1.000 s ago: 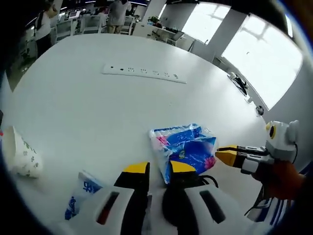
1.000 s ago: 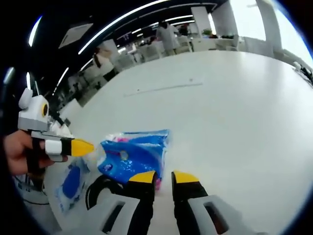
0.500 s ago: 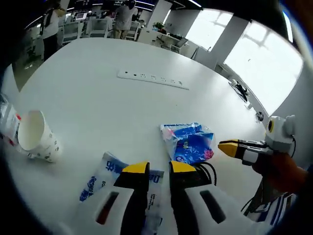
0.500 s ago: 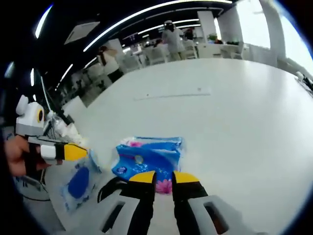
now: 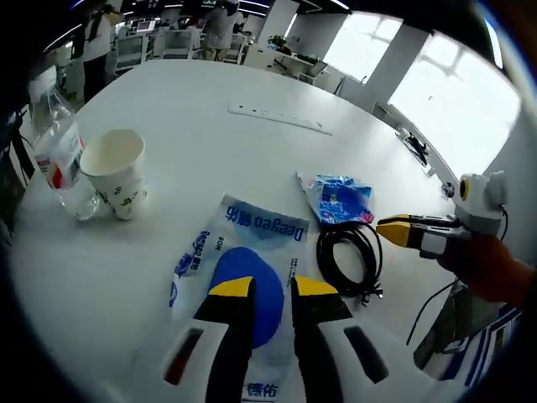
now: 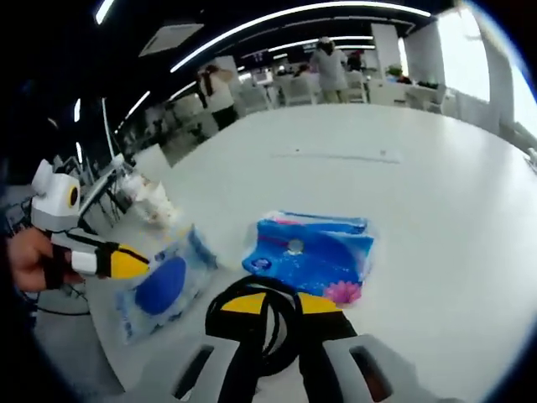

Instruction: Arrange the tabletop items into an orderly group along one side of the table until the central work area is clear of visible clutter.

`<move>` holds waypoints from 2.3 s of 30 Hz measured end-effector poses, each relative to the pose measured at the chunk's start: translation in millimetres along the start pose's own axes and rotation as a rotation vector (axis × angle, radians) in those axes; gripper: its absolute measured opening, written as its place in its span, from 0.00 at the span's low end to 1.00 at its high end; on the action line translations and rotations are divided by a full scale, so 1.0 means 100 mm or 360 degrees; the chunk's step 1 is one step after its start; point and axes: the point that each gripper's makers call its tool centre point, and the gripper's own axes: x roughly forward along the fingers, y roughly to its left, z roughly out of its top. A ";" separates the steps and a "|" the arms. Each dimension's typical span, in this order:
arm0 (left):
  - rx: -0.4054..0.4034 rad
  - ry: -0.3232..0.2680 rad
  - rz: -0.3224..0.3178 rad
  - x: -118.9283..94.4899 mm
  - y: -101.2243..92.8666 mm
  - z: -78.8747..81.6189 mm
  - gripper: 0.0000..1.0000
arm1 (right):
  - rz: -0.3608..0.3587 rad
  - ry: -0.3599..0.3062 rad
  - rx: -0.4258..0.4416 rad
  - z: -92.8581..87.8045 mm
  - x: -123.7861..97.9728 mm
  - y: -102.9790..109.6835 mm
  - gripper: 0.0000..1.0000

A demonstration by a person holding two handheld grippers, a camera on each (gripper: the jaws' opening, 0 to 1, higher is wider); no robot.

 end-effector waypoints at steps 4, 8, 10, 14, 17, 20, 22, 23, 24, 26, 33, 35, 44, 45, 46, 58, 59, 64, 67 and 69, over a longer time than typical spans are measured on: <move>-0.0012 0.0002 0.0001 -0.09 0.04 -0.12 0.14 | 0.0034 0.0020 -0.0035 -0.09 -0.01 0.13 0.10; -0.0016 0.0001 0.0008 -0.17 0.09 -0.20 0.14 | 0.0056 0.0031 -0.0057 -0.15 -0.02 0.24 0.11; -0.0010 0.0000 0.0016 -0.22 0.13 -0.24 0.14 | 0.0066 0.0033 -0.0067 -0.17 -0.04 0.29 0.11; -0.0028 -0.0001 0.0023 -0.30 0.20 -0.32 0.14 | 0.0085 0.0045 -0.0095 -0.22 -0.06 0.37 0.10; -0.0056 -0.0006 0.0028 -0.36 0.24 -0.38 0.14 | 0.0096 0.0063 -0.0116 -0.27 -0.07 0.43 0.11; -0.0091 -0.0014 0.0032 -0.42 0.28 -0.44 0.14 | 0.0109 0.0067 -0.0127 -0.31 -0.08 0.50 0.11; -0.0098 -0.0014 0.0032 -0.44 0.28 -0.48 0.14 | 0.0119 0.0075 -0.0138 -0.34 -0.09 0.56 0.11; -0.0098 -0.0014 0.0031 -0.45 0.28 -0.50 0.14 | 0.0125 0.0079 -0.0144 -0.36 -0.09 0.59 0.11; -0.0098 -0.0012 0.0031 -0.46 0.28 -0.55 0.14 | 0.0136 0.0086 -0.0154 -0.38 -0.08 0.63 0.11; -0.0110 -0.0006 0.0029 -0.48 0.28 -0.61 0.14 | 0.0154 0.0097 -0.0171 -0.41 -0.07 0.70 0.11; -0.0159 -0.0014 0.0018 -0.56 0.28 -0.71 0.14 | 0.0218 0.0115 -0.0216 -0.50 -0.10 0.95 0.12; -0.0177 -0.0014 0.0010 -0.57 0.28 -0.75 0.14 | 0.0233 0.0115 -0.0225 -0.52 -0.11 1.02 0.12; -0.0256 -0.0024 0.0022 -0.58 0.25 -0.90 0.14 | 0.0277 0.0121 -0.0253 -0.67 -0.16 1.25 0.13; -0.0254 -0.0022 0.0020 -0.58 0.24 -0.91 0.14 | 0.0278 0.0121 -0.0249 -0.69 -0.17 1.26 0.13; -0.0255 -0.0023 0.0020 -0.59 0.24 -0.91 0.14 | 0.0276 0.0122 -0.0244 -0.70 -0.18 1.26 0.13; -0.0297 -0.0011 0.0016 -0.63 0.19 -1.11 0.14 | 0.0235 0.0097 -0.0189 -0.75 -0.27 1.29 0.13; -0.0300 -0.0007 0.0012 -0.63 0.18 -1.12 0.14 | 0.0225 0.0084 -0.0160 -0.75 -0.28 1.29 0.13; -0.0385 -0.0012 0.0014 -0.61 0.25 -1.13 0.15 | 0.0218 0.0079 -0.0119 -0.81 -0.31 1.34 0.13; -0.0417 -0.0027 0.0015 -0.60 0.27 -1.12 0.15 | 0.0230 0.0086 -0.0124 -0.87 -0.33 1.39 0.13; -0.0429 -0.0025 0.0016 -0.60 0.28 -1.12 0.15 | 0.0235 0.0097 -0.0130 -0.92 -0.34 1.42 0.13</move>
